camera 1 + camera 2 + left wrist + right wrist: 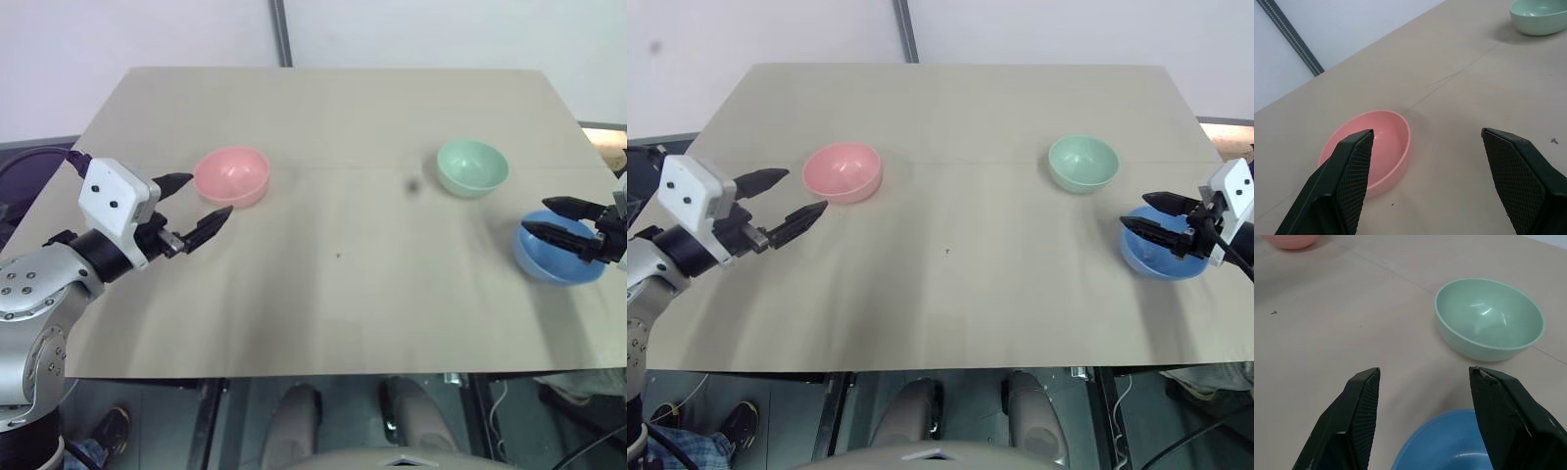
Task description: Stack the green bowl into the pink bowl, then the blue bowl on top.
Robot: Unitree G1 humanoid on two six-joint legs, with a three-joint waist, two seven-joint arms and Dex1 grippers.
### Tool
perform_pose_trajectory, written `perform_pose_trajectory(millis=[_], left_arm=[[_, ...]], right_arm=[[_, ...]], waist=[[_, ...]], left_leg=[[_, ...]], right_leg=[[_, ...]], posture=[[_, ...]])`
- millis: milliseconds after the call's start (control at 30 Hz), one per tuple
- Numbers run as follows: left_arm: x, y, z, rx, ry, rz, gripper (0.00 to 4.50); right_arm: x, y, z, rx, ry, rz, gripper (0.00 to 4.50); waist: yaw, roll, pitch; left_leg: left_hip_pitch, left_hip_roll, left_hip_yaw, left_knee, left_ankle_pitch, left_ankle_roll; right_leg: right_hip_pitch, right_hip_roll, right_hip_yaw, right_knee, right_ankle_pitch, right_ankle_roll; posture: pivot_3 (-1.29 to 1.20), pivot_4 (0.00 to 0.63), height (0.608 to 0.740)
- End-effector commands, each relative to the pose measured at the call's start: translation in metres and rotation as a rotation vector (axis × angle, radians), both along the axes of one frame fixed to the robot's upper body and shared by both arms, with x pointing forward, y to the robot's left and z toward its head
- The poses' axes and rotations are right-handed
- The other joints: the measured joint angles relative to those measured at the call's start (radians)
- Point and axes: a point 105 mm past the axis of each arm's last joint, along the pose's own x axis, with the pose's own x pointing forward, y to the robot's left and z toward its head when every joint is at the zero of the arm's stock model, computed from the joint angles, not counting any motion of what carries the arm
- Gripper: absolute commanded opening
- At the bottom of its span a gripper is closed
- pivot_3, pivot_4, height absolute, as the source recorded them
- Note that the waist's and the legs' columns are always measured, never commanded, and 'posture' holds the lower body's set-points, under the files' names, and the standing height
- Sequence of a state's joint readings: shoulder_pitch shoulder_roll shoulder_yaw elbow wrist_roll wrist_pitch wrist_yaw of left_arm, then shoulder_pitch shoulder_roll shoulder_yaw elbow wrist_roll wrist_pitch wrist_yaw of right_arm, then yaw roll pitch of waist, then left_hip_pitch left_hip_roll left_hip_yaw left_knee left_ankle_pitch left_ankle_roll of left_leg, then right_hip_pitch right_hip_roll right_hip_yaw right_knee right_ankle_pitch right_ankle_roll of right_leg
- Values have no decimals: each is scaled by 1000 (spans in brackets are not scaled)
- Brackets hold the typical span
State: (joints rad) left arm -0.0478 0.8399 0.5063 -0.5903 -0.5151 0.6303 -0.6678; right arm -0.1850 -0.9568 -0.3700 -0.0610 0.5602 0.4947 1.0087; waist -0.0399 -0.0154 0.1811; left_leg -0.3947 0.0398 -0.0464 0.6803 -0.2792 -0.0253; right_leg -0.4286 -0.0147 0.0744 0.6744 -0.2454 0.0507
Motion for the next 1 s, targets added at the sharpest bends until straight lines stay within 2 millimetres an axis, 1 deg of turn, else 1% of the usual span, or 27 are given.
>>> perform_pose_trajectory(millis=[33,133,267,533,800,1000], left_arm=[[-5,-3,11,10,-54,-7,3735],[-6,-4,9,5,-47,-6,3735],[-5,-4,8,4,-44,-11,3735],[-4,-6,9,-1,-43,-19,3735],[-3,-6,9,0,-45,-23,3735],[-2,-3,5,15,-37,-11,3735]], right_arm=[[0,8,21,26,-71,26,3214],[0,17,29,71,-84,53,3214],[1,21,33,85,-88,59,3214],[0,22,35,91,-87,63,3214],[0,22,33,90,-85,59,3214],[-1,24,33,93,-82,72,3214]], waist=[[0,0,0],[-3,0,0],[0,0,0],[2,0,0],[1,0,0],[1,0,0]], left_leg=[[0,0,0,0,0,0],[0,0,0,0,0,0],[0,0,0,0,0,0],[0,0,0,0,0,0],[0,0,0,0,0,0],[0,0,0,0,0,0]], right_leg=[[0,0,0,0,0,0],[0,0,0,0,0,0],[0,0,0,1,0,0],[0,0,0,0,0,0],[0,0,0,1,0,0],[0,0,0,1,0,0]], posture=[[0,150,740],[0,150,740],[0,150,740],[0,150,740],[0,150,740],[0,150,740]])
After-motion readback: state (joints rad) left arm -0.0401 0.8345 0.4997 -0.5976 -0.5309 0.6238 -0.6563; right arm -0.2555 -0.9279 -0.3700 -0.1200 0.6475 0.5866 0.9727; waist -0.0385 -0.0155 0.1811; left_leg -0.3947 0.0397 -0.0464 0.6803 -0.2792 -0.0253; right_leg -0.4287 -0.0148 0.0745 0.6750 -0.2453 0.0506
